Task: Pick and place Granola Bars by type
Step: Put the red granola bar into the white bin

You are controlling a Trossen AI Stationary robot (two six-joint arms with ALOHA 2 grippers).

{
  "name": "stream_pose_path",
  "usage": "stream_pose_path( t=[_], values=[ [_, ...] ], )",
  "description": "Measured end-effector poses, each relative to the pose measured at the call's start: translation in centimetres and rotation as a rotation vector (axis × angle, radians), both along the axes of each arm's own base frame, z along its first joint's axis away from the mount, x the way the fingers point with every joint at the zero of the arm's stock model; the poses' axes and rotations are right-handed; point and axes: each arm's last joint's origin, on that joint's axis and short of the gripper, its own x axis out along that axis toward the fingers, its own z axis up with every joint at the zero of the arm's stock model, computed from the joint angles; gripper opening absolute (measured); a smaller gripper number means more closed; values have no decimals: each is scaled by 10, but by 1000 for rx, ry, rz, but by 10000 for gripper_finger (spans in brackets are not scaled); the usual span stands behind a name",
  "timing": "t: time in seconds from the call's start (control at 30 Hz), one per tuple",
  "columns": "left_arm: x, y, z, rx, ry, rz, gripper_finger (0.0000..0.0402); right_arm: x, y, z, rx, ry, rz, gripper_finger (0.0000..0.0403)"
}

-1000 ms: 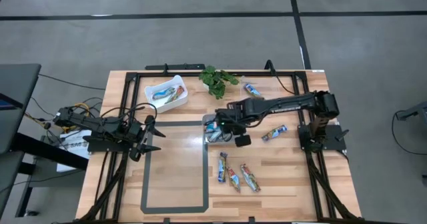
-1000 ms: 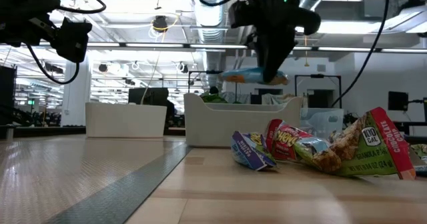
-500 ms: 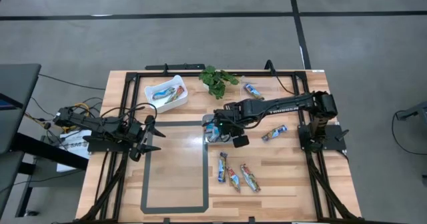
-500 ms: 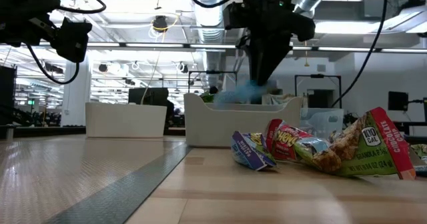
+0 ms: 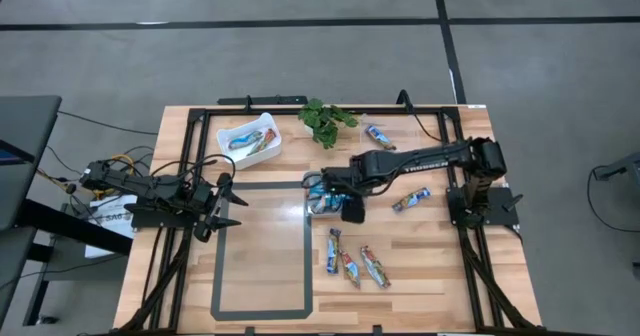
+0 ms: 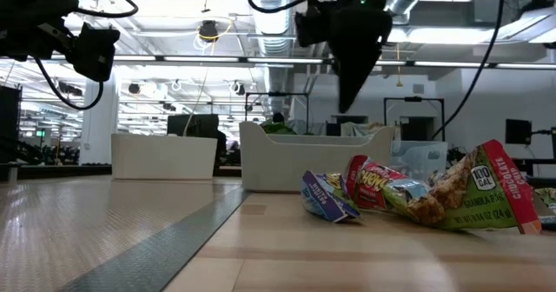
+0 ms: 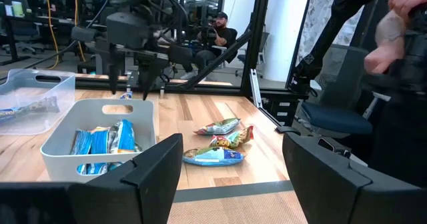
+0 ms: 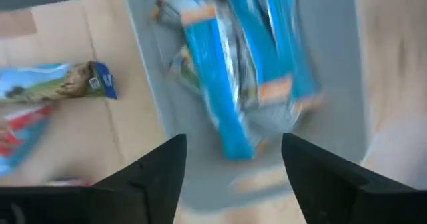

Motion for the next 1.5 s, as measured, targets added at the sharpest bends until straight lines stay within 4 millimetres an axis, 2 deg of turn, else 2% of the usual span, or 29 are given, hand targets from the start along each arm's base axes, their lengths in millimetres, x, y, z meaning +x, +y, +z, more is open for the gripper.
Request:
stream_pose_path(
  t=[0.13, 0.23, 0.47, 0.77, 0.93, 1.13, 1.5],
  values=[
    [0, 0, 0, 0, 0, 0, 251, -9, 14, -1, 97, 78, -220, 239],
    [0, 0, 0, 0, 0, 0, 251, -13, 31, -1, 142, 100, -300, 240],
    [0, 0, 0, 0, 0, 0, 251, -22, 77, -1, 176, 112, -357, 240],
    [0, 0, 0, 0, 0, 0, 251, -36, 122, -1, 233, 124, -478, 240],
    [0, 0, 0, 0, 0, 0, 251, -43, 148, -15, 313, 107, -511, 240],
    [0, 0, 0, 0, 0, 0, 251, -53, 155, -34, 300, 133, -565, 240],
    [0, 0, 0, 0, 0, 0, 251, -59, 151, -67, 315, 118, -560, 240]
  ],
)
